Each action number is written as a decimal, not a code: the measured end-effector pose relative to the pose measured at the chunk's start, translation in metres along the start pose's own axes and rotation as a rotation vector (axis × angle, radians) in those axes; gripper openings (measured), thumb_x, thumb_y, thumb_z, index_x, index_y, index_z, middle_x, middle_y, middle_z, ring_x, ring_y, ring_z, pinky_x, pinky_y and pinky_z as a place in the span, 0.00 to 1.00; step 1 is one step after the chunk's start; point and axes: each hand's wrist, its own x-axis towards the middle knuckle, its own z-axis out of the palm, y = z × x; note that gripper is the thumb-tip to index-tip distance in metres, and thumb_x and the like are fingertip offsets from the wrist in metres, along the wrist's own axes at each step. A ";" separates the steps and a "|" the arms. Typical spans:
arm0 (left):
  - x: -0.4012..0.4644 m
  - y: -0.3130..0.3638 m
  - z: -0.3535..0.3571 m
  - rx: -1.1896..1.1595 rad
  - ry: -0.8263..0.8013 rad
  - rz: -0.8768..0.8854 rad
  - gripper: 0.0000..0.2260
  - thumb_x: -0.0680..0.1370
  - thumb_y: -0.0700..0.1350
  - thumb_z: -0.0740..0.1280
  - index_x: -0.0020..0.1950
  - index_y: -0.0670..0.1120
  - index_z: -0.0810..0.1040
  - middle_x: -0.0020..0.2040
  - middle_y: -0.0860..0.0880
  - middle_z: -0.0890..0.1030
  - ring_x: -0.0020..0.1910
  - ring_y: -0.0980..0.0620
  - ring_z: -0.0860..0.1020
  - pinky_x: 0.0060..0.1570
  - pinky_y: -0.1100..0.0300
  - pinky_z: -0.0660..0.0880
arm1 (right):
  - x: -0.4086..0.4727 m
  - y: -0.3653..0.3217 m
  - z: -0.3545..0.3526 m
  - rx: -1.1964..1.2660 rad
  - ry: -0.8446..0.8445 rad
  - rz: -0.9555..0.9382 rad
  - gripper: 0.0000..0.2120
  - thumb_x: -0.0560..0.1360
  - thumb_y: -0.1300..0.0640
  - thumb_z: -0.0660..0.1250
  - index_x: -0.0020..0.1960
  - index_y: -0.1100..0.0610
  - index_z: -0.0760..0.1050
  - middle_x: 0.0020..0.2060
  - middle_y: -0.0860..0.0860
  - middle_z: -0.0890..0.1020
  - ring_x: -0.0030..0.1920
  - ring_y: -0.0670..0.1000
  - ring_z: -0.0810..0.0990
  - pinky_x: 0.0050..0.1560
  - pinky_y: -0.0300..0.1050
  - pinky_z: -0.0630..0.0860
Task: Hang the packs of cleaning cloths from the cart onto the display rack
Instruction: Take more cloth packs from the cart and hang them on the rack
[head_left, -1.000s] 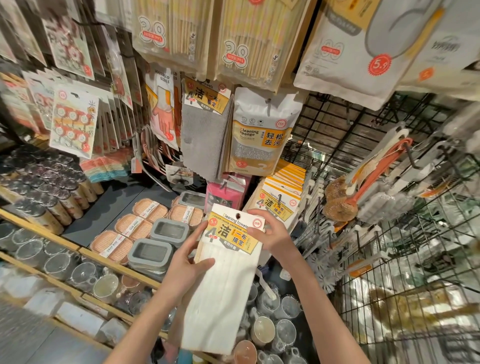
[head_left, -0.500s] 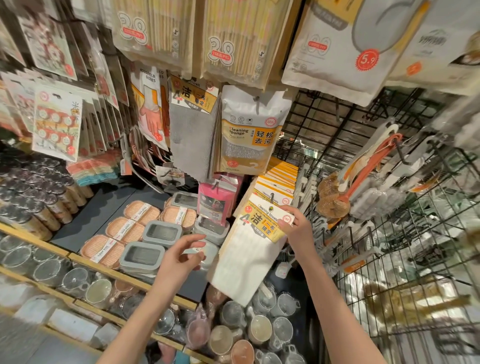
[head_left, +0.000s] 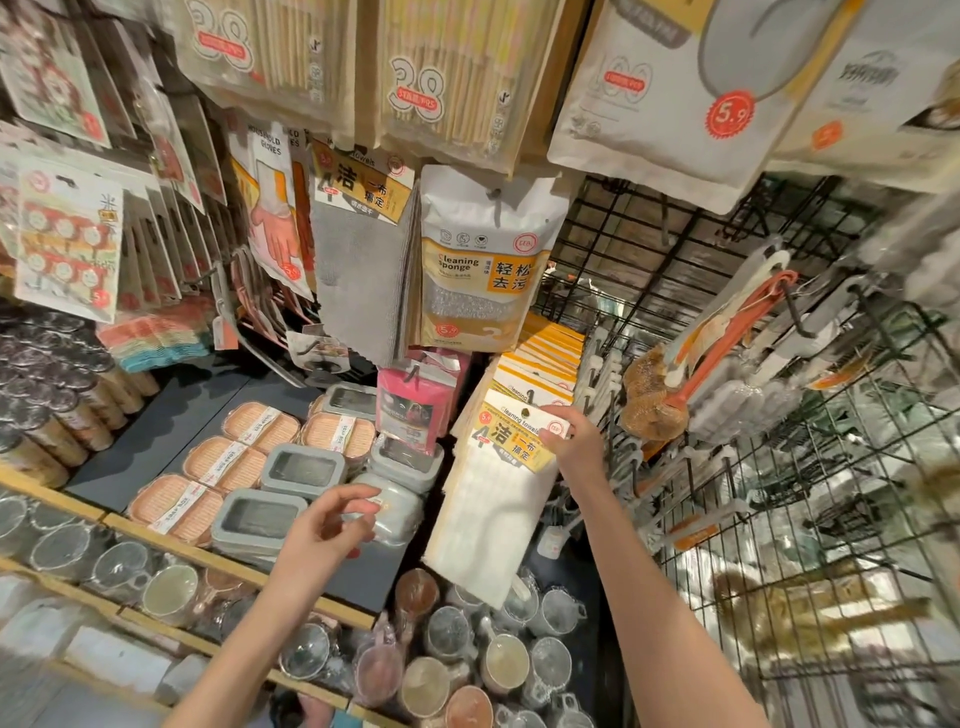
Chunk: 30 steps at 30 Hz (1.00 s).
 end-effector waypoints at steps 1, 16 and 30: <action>0.000 -0.001 0.000 0.002 0.001 -0.002 0.09 0.77 0.34 0.66 0.54 0.46 0.79 0.44 0.49 0.81 0.35 0.59 0.79 0.40 0.60 0.74 | 0.001 0.002 0.002 -0.018 0.014 0.000 0.13 0.72 0.70 0.67 0.55 0.60 0.78 0.53 0.52 0.78 0.52 0.52 0.77 0.47 0.40 0.77; 0.002 0.000 -0.010 -0.013 0.018 -0.027 0.08 0.78 0.34 0.65 0.54 0.43 0.79 0.44 0.47 0.81 0.35 0.58 0.79 0.37 0.66 0.74 | 0.029 0.003 0.020 -0.081 0.268 0.134 0.16 0.71 0.61 0.72 0.56 0.63 0.72 0.44 0.52 0.75 0.42 0.50 0.72 0.39 0.41 0.65; -0.002 0.012 -0.021 0.012 0.032 0.010 0.08 0.77 0.35 0.66 0.54 0.44 0.79 0.45 0.45 0.82 0.36 0.58 0.80 0.42 0.60 0.76 | 0.044 0.001 0.025 -0.252 0.303 0.180 0.15 0.72 0.57 0.71 0.56 0.57 0.71 0.52 0.56 0.76 0.51 0.58 0.76 0.41 0.46 0.71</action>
